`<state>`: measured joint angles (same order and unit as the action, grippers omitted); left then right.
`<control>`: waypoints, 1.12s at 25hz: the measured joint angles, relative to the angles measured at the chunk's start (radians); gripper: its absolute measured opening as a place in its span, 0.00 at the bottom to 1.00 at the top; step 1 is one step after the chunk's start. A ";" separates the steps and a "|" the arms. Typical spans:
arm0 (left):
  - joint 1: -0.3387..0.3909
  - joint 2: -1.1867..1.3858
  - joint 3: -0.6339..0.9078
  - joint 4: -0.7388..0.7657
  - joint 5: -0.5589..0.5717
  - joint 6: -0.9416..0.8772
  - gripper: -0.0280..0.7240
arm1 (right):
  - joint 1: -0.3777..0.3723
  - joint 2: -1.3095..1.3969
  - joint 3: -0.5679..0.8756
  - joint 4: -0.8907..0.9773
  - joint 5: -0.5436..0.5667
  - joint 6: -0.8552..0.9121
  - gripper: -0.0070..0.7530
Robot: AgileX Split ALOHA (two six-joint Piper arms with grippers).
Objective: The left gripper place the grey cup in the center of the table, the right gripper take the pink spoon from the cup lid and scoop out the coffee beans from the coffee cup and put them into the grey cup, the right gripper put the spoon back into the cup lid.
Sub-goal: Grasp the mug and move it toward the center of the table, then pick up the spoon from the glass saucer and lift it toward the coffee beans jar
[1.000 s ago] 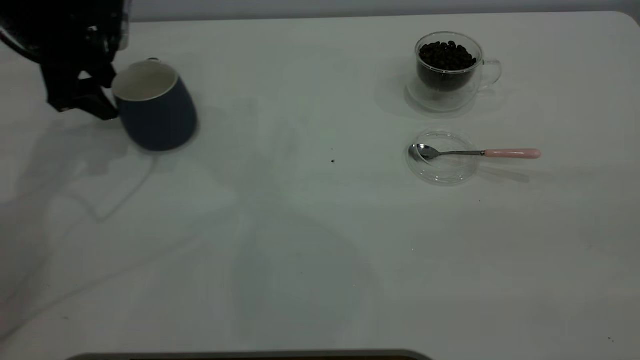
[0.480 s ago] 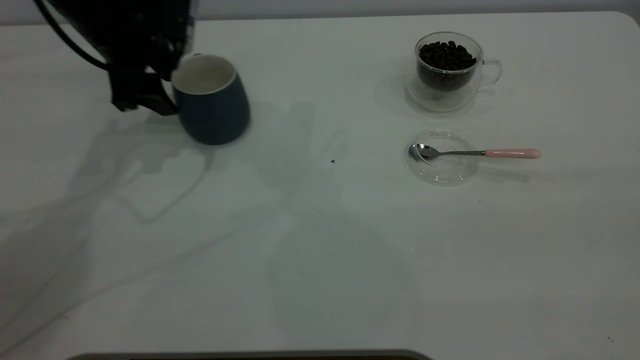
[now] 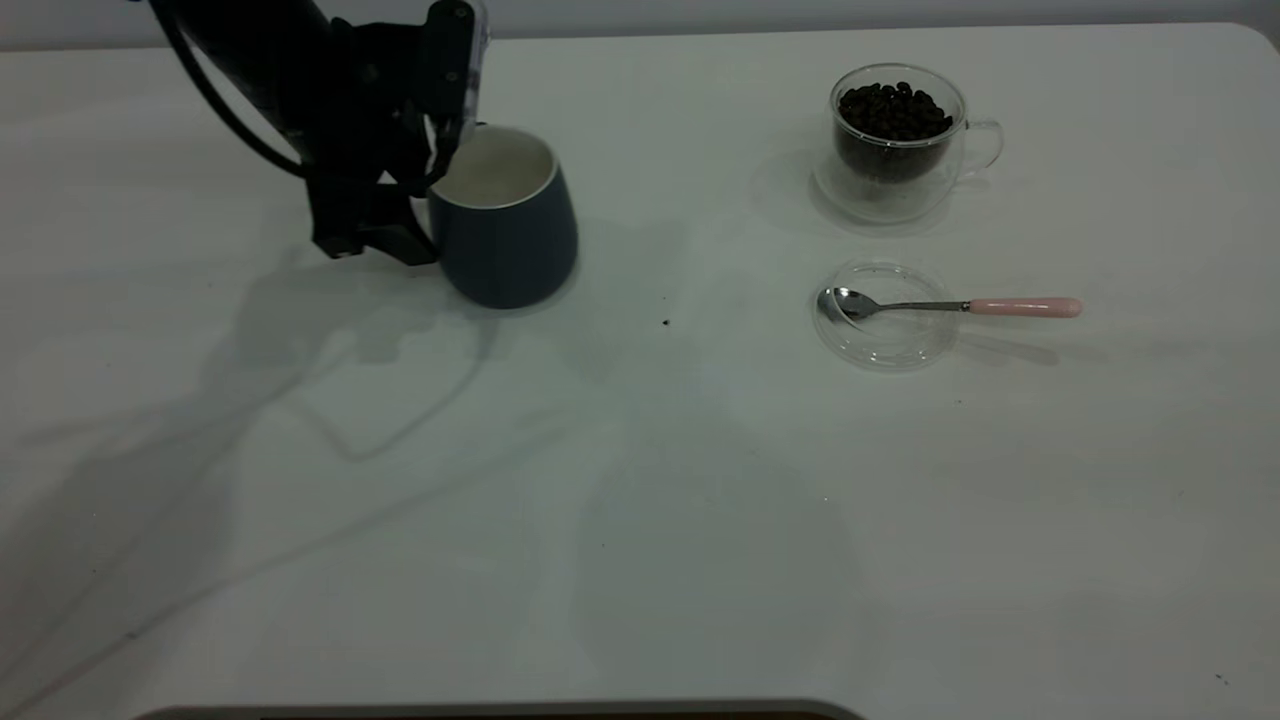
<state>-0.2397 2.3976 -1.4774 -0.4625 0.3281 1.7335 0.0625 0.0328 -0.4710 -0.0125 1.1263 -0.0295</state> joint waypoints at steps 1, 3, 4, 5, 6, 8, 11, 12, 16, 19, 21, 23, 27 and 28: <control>-0.002 0.000 0.000 -0.020 -0.002 0.001 0.82 | 0.000 0.000 0.000 0.000 0.000 0.000 0.77; -0.010 0.000 0.000 -0.045 -0.007 0.002 0.82 | 0.000 0.000 0.000 0.000 0.000 0.000 0.77; -0.012 0.000 0.000 -0.051 -0.011 0.004 0.82 | 0.000 0.000 0.000 0.000 0.000 0.000 0.77; -0.017 0.000 0.000 -0.053 -0.014 0.004 0.82 | 0.000 0.000 0.000 0.000 0.000 0.000 0.77; -0.022 0.000 0.000 -0.053 -0.017 0.005 0.82 | 0.000 0.000 0.000 0.000 0.000 0.000 0.77; -0.033 0.000 0.000 -0.056 -0.019 0.005 0.82 | 0.000 0.000 0.000 0.000 0.000 0.000 0.77; -0.051 0.000 0.000 -0.057 -0.023 0.008 0.82 | 0.000 0.000 0.000 0.000 0.000 0.000 0.77; -0.058 0.000 0.000 -0.058 -0.024 0.008 0.82 | 0.000 0.000 0.000 0.000 0.000 0.000 0.77; -0.070 0.000 0.000 -0.080 -0.027 0.008 0.82 | 0.000 -0.002 0.000 0.000 0.000 0.000 0.77; -0.069 0.000 0.000 -0.081 -0.030 0.006 0.82 | 0.000 -0.003 0.000 0.000 0.000 0.000 0.77; -0.060 -0.001 0.000 -0.080 -0.029 -0.008 0.82 | 0.000 -0.005 0.000 0.000 0.000 0.000 0.77; -0.047 -0.012 0.000 -0.074 -0.014 -0.030 0.82 | 0.000 -0.005 0.000 0.000 0.000 0.000 0.77; 0.010 -0.080 0.000 0.002 0.088 -0.100 0.82 | 0.000 -0.005 0.000 0.000 0.000 0.000 0.77; 0.028 -0.104 0.000 0.023 0.118 -0.137 0.82 | 0.000 -0.005 0.000 0.000 0.000 0.000 0.77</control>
<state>-0.2117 2.2934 -1.4774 -0.4395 0.4459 1.5966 0.0625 0.0283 -0.4710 -0.0125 1.1263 -0.0295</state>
